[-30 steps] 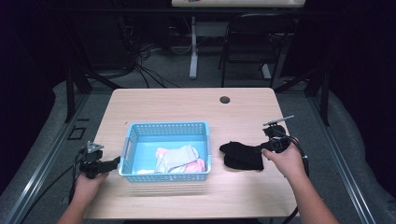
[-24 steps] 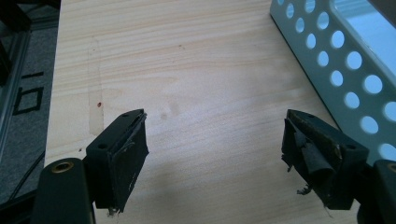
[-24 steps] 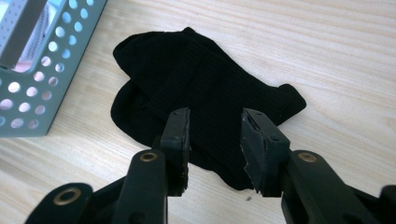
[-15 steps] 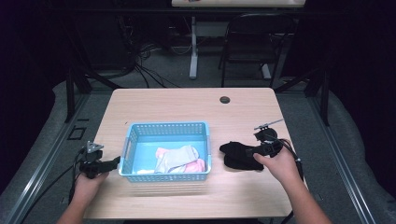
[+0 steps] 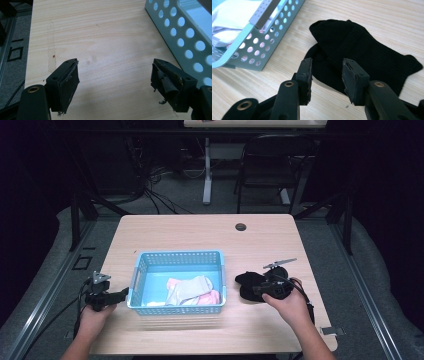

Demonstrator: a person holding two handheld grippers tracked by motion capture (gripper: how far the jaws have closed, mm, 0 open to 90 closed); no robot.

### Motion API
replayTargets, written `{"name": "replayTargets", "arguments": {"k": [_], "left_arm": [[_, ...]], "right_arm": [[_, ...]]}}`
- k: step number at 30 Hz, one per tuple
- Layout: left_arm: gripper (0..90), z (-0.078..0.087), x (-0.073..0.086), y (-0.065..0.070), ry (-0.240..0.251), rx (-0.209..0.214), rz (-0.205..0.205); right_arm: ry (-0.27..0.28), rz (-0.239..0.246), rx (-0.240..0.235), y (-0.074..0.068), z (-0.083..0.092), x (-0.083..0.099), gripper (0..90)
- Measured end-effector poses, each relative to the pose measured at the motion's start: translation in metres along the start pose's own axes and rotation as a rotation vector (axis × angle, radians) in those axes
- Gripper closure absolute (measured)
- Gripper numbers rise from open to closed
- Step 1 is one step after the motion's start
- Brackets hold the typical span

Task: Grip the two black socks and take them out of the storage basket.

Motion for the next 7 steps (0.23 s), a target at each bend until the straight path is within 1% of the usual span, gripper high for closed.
{"name": "replayTargets", "arguments": {"k": [1,2,4,5,6,7], "left_arm": [[22.3,0.0,0.0001,0.0002,0.0,-0.001,-0.001],[22.3,0.0,0.0001,0.0002,0.0,-0.001,-0.001],[22.3,-0.0001,0.0001,0.0002,-0.001,-0.002,-0.001],[22.3,-0.0004,0.0001,0.0001,-0.002,-0.001,0.0],[22.3,-0.0004,0.0001,0.0001,-0.002,-0.001,0.0],[22.3,-0.0006,0.0001,0.0001,-0.001,-0.002,0.001]], "right_arm": [[0.02,0.003,-0.007,-0.0013,-0.002,0.0037,59.8],[0.02,0.003,-0.007,-0.0013,-0.002,0.0037,59.8],[0.048,0.006,-0.018,-0.0013,-0.0049,0.0072,58.9],[0.068,0.026,-0.025,-0.0014,-0.008,0.0107,56.4],[0.068,0.026,-0.025,-0.0014,-0.008,0.0107,56.4],[0.079,0.04,-0.021,-0.0015,-0.0098,0.0123,55.0]]}}
Point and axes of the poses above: each handheld gripper's, and its own axes: z roughly backward along the jaws, x roughly out of its underside, y roughly to its right, the point moved 5 cm from there along -z, roughly forward along the jaws, and after that the axes turned 12 degrees about -x, right-handed, at the moved point
